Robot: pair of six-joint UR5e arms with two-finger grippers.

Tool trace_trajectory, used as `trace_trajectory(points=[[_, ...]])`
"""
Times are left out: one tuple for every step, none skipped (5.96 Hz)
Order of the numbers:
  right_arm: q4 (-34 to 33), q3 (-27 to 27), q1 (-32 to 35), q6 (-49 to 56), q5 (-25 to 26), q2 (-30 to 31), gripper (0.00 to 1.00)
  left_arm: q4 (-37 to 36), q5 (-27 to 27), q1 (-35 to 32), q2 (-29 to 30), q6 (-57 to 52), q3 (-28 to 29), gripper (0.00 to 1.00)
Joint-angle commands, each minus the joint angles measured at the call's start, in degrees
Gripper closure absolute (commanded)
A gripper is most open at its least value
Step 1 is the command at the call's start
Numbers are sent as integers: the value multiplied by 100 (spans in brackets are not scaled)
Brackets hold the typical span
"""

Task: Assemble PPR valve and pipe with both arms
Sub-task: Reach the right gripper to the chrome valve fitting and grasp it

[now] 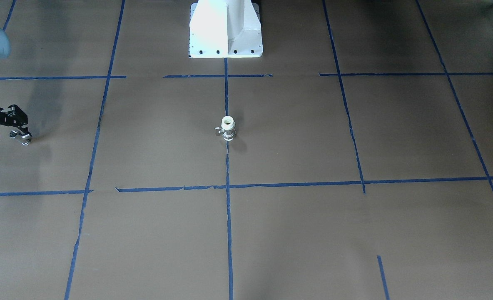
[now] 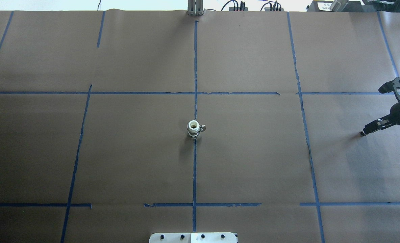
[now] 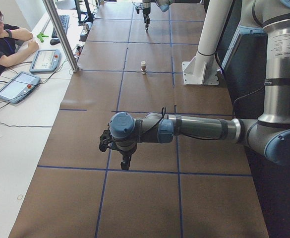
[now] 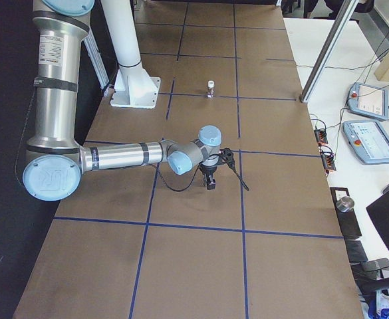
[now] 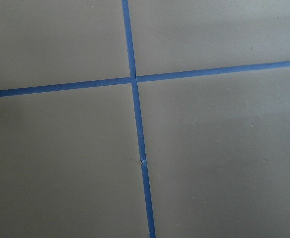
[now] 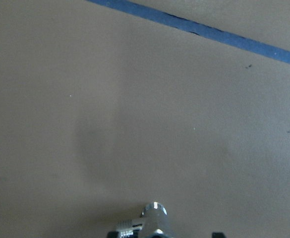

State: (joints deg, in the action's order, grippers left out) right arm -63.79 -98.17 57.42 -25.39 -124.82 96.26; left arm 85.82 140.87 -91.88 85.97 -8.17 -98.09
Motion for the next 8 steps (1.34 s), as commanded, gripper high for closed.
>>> trace_trajectory(points=[[-2,-10,-3,-19,-51,-37,98,5,2,-5,-1,0,-9,0],[-20,-44,-3,-80,-60,-46,100,5,2,-5,-1,8,-18,0],[-55,-132,-3,-150,-86,-72,100,-4,2,-5,-1,17,-18,0],[-464,-385,15,-255,-86,-264,100,-4,2,-5,-1,26,-44,0],[-1260,-683,15,-404,-69,-797,100,-4,-6,-5,-1,44,-61,0],[-1929,-782,15,-754,-60,-1489,100,-4,-41,-5,-1,44,-62,0],[-1979,-774,-142,-1758,-60,-2027,100,-21,-146,-5,-10,18,-18,0],[-2180,-783,-500,-2525,-34,-2598,100,-22,-286,3,-123,35,8,0]])
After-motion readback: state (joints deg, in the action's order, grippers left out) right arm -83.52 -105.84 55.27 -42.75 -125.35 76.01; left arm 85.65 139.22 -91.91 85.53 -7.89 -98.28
